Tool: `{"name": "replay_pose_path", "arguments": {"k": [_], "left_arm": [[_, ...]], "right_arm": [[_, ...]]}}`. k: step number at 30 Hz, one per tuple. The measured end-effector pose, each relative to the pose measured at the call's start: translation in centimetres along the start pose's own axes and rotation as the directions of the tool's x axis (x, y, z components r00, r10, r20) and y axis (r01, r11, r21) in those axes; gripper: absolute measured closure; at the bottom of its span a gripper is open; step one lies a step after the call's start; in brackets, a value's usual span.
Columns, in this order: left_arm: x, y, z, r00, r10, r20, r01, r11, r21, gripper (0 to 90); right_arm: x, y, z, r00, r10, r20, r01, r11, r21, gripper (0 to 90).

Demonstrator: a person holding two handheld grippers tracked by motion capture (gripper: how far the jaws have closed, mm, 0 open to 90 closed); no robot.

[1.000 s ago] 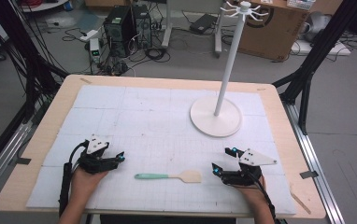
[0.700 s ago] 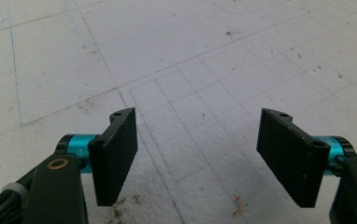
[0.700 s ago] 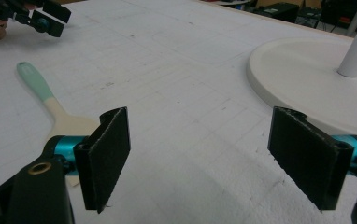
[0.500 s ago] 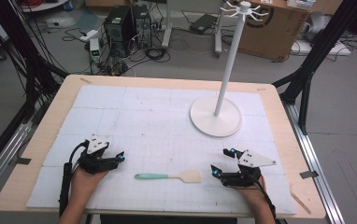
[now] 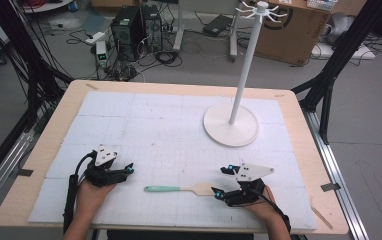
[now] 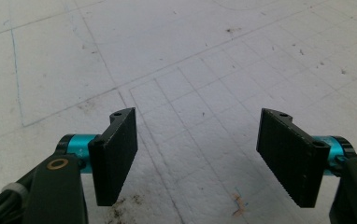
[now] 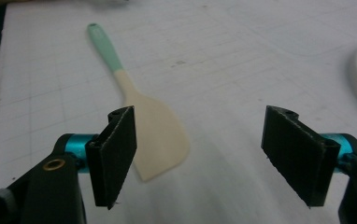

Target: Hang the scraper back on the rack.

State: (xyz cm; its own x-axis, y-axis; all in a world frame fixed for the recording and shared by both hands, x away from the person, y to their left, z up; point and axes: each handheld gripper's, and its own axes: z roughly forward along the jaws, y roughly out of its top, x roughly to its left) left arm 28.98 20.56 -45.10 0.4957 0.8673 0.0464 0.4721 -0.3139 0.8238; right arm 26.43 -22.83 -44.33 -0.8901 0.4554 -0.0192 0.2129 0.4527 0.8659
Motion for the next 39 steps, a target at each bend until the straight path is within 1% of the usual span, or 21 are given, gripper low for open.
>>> {"name": "replay_pose_path", "arguments": {"k": [5, 10, 13, 16, 18, 19, 21, 23, 25, 27, 29, 34, 39], "left_arm": [[0.0, 0.0, 0.0, 1.0000, 0.002, 0.000, -0.002, 1.0000, 0.001, 29.6], [0.0, 0.0, 0.0, 1.0000, -0.001, 0.001, 0.001, 1.0000, -0.001, 29.6], [0.0, 0.0, 0.0, 1.0000, 0.001, 0.001, -0.001, 1.0000, 0.001, 29.6], [0.0, 0.0, 0.0, 1.0000, 0.001, 0.000, -0.001, 1.0000, 0.004, 29.6], [0.0, 0.0, 0.0, 1.0000, 0.002, 0.000, -0.002, 1.0000, 0.004, 29.6], [0.0, 0.0, 0.0, 1.0000, 0.002, 0.000, -0.002, 1.0000, 0.005, 29.6], [0.0, 0.0, 0.0, 1.0000, 0.003, -0.001, -0.003, 1.0000, 0.005, 29.6], [0.0, 0.0, 0.1, 1.0000, 0.000, 0.001, 0.000, 1.0000, 0.004, 29.6], [0.0, 0.0, 0.1, 1.0000, 0.003, -0.001, -0.003, 1.0000, 0.006, 29.7], [0.0, 0.0, 0.1, 1.0000, 0.003, -0.001, -0.003, 1.0000, 0.006, 29.6], [0.0, 0.0, 0.1, 1.0000, 0.003, -0.001, -0.003, 1.0000, 0.007, 29.7], [0.0, 0.0, 0.1, 1.0000, 0.003, -0.001, -0.003, 1.0000, 0.007, 29.7], [0.0, 0.0, 0.1, 1.0000, 0.001, 0.000, -0.001, 1.0000, 0.006, 29.7]], "right_arm": [[1.0, 1.4, 1.6, 0.9975, -0.045, -0.055, 0.047, 0.999, 0.025, 29.2], [1.6, 2.0, 3.1, 0.9919, -0.078, -0.100, 0.086, 0.993, 0.079, 31.0], [1.8, 2.1, 3.5, 0.9882, -0.082, -0.130, 0.095, 0.991, 0.098, 31.8], [1.7, 2.2, 3.8, 0.9861, -0.084, -0.143, 0.099, 0.989, 0.106, 31.8], [1.6, 2.2, 3.9, 0.9853, -0.075, -0.153, 0.093, 0.989, 0.111, 31.8], [1.5, 2.2, 4.0, 0.9841, -0.082, -0.158, 0.101, 0.988, 0.114, 31.8], [1.6, 2.3, 4.1, 0.9812, -0.082, -0.175, 0.105, 0.987, 0.124, 31.8], [1.6, 2.4, 4.1, 0.9797, -0.094, -0.177, 0.118, 0.985, 0.127, 31.8], [1.6, 2.7, 4.1, 0.9816, -0.093, -0.167, 0.116, 0.984, 0.135, 31.5], [1.6, 3.0, 4.2, 0.9824, -0.099, -0.158, 0.120, 0.984, 0.132, 31.2], [1.7, 3.3, 4.4, 0.9819, -0.104, -0.158, 0.127, 0.982, 0.137, 31.2], [2.2, 3.7, 5.4, 0.9785, -0.110, -0.174, 0.139, 0.977, 0.163, 31.4], [2.5, 3.7, 6.5, 0.9737, -0.119, -0.194, 0.155, 0.972, 0.180, 33.5]]}}
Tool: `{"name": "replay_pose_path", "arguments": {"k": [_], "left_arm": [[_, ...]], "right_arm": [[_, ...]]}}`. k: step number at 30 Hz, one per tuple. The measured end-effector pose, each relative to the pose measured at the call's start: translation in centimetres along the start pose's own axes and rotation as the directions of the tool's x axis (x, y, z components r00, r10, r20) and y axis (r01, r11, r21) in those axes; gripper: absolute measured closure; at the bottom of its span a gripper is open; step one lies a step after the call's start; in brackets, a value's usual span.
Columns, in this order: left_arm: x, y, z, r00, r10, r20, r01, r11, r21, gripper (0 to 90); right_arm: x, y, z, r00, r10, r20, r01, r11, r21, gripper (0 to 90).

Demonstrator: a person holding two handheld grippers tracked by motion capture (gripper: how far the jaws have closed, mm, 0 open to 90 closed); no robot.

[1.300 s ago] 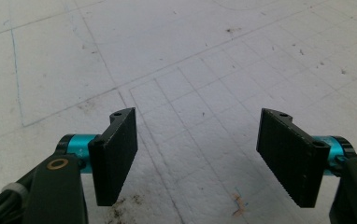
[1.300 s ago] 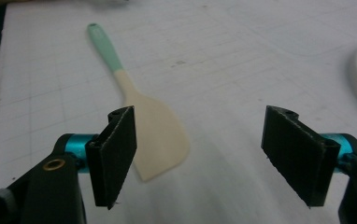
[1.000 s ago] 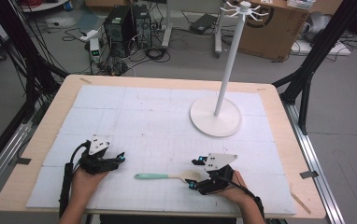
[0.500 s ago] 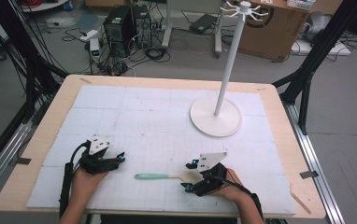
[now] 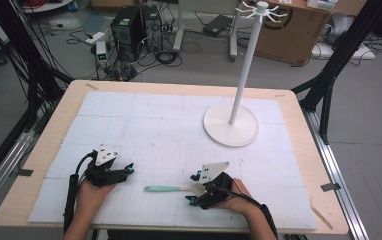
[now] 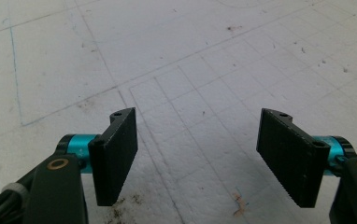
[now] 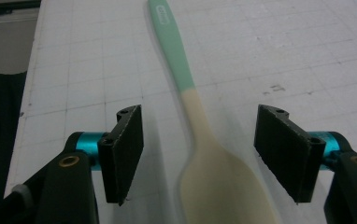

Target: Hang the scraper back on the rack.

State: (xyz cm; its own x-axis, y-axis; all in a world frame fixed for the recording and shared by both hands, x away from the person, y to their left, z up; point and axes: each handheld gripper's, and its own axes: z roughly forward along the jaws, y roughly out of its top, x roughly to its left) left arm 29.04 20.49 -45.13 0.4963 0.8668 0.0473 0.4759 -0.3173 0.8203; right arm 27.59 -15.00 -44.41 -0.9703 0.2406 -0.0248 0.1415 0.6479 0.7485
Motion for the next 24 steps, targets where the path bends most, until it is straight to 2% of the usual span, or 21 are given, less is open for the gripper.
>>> {"name": "replay_pose_path", "arguments": {"k": [8, 15, 19, 24], "left_arm": [[0.0, 0.0, 0.0, 1.0000, 0.002, 0.002, -0.002, 1.0000, 0.000, 29.7], [0.0, 0.0, 0.0, 1.0000, 0.002, 0.000, -0.002, 1.0000, 0.001, 29.7], [0.0, 0.0, 0.0, 1.0000, 0.003, 0.003, -0.003, 1.0000, 0.001, 29.8], [0.0, 0.0, 0.0, 1.0000, 0.004, 0.001, -0.004, 1.0000, 0.004, 29.8]], "right_arm": [[-0.2, 0.1, 0.7, 0.9998, -0.020, -0.003, 0.020, 1.000, 0.013, 35.6], [-0.1, 0.1, 1.1, 0.9998, -0.020, -0.005, 0.020, 1.000, -0.010, 35.4], [0.0, 0.1, 1.1, 0.9991, -0.039, -0.013, 0.039, 0.999, -0.016, 38.1], [-0.1, 0.2, 1.1, 0.9986, -0.037, -0.037, 0.036, 0.999, -0.017, 42.7]]}}
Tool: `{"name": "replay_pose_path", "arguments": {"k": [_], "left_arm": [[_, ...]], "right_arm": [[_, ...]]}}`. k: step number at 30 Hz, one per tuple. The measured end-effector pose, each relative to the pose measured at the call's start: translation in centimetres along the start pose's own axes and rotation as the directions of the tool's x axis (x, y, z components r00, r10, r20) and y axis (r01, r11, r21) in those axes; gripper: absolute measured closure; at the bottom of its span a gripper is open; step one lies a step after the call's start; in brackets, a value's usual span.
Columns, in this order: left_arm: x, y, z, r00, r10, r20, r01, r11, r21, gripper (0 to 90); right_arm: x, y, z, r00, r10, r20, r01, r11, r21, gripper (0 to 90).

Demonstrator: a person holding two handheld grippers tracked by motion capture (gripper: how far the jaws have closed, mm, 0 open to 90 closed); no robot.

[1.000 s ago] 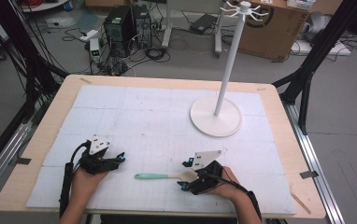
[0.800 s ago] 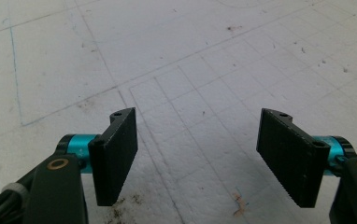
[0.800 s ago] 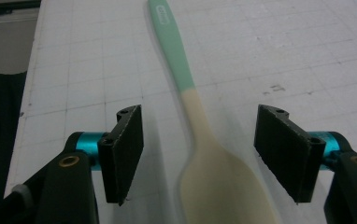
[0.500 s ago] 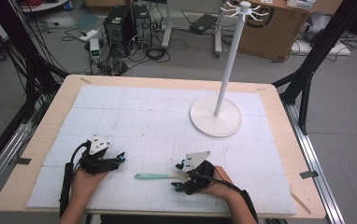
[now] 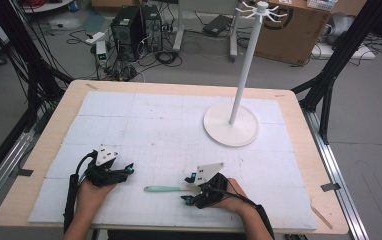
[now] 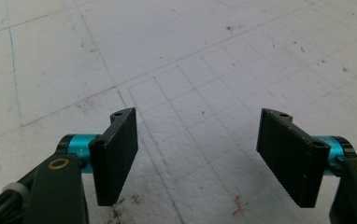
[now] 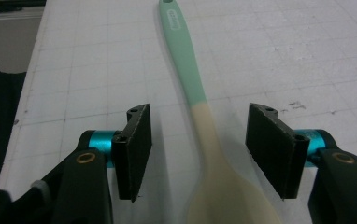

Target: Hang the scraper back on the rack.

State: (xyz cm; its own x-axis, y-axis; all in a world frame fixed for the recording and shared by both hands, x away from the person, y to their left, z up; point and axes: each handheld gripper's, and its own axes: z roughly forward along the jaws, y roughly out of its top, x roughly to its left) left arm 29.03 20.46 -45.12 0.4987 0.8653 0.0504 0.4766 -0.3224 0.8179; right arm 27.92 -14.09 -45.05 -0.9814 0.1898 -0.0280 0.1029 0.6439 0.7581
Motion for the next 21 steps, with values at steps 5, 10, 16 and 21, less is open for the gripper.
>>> {"name": "replay_pose_path", "arguments": {"k": [5, 10, 16, 21], "left_arm": [[0.00, 0.00, 0.01, 1.0000, 0.001, 0.000, -0.001, 1.0000, 0.001, 29.9], [0.01, 0.01, 0.01, 1.0000, 0.005, 0.001, -0.005, 1.0000, 0.002, 29.9], [-0.02, 0.01, 0.02, 1.0000, 0.004, 0.002, -0.004, 1.0000, 0.002, 29.8], [-0.07, 0.00, 0.05, 1.0000, 0.007, 0.002, -0.007, 1.0000, 0.001, 29.9]], "right_arm": [[-0.21, 0.03, 0.03, 0.9998, 0.013, -0.011, -0.013, 1.000, -0.004, 46.8], [-0.50, 0.05, 0.04, 0.9995, 0.028, -0.013, -0.028, 1.000, -0.006, 55.3], [-0.47, 0.05, 0.05, 0.9996, 0.018, -0.024, -0.018, 1.000, -0.006, 62.4], [-0.63, 0.03, 0.07, 0.9992, 0.027, -0.030, -0.028, 1.000, -0.007, 68.9]]}}
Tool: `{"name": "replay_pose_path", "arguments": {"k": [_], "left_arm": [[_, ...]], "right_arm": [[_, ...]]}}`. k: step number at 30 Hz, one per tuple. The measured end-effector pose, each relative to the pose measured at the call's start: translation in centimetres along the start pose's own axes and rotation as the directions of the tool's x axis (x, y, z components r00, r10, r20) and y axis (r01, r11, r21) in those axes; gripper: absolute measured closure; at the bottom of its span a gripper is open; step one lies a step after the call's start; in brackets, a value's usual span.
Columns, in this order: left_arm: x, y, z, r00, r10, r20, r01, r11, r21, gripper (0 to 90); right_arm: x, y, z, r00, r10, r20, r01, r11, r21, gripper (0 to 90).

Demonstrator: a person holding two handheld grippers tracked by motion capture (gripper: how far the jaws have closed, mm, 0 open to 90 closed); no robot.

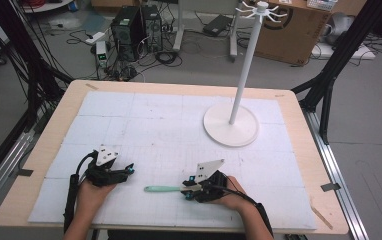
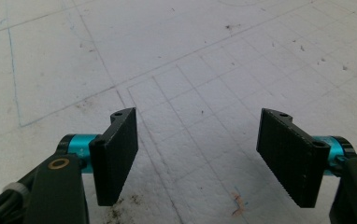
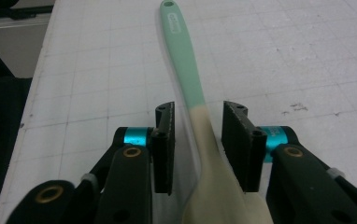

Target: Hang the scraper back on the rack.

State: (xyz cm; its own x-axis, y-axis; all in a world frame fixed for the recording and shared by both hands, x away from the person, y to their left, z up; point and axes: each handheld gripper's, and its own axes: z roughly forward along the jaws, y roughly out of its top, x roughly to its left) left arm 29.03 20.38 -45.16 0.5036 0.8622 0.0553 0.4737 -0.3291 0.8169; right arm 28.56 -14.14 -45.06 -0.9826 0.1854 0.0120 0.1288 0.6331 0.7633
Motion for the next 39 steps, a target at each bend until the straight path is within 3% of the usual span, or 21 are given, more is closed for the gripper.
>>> {"name": "replay_pose_path", "arguments": {"k": [6, 21, 31, 39], "left_arm": [[-0.08, 0.01, 0.02, 1.0000, 0.009, -0.001, -0.009, 1.0000, 0.002, 29.9], [-0.08, 0.01, 0.04, 1.0000, 0.006, -0.002, -0.006, 1.0000, 0.003, 29.8], [-0.08, 0.01, 0.04, 1.0000, 0.007, -0.001, -0.007, 1.0000, 0.004, 29.9], [-0.07, 0.02, 0.04, 1.0000, 0.006, 0.000, -0.006, 1.0000, 0.006, 29.9]], "right_arm": [[0.12, 0.04, 0.02, 0.9999, -0.008, -0.010, 0.008, 1.000, 0.006, 80.1], [0.26, 0.01, -0.04, 0.9999, 0.015, -0.004, -0.015, 1.000, 0.001, 82.2], [0.38, -0.07, -0.10, 0.9999, 0.006, 0.009, -0.006, 1.000, -0.008, 82.3], [0.43, -0.18, -0.43, 0.9997, 0.018, 0.019, -0.017, 0.999, -0.045, 82.2]]}}
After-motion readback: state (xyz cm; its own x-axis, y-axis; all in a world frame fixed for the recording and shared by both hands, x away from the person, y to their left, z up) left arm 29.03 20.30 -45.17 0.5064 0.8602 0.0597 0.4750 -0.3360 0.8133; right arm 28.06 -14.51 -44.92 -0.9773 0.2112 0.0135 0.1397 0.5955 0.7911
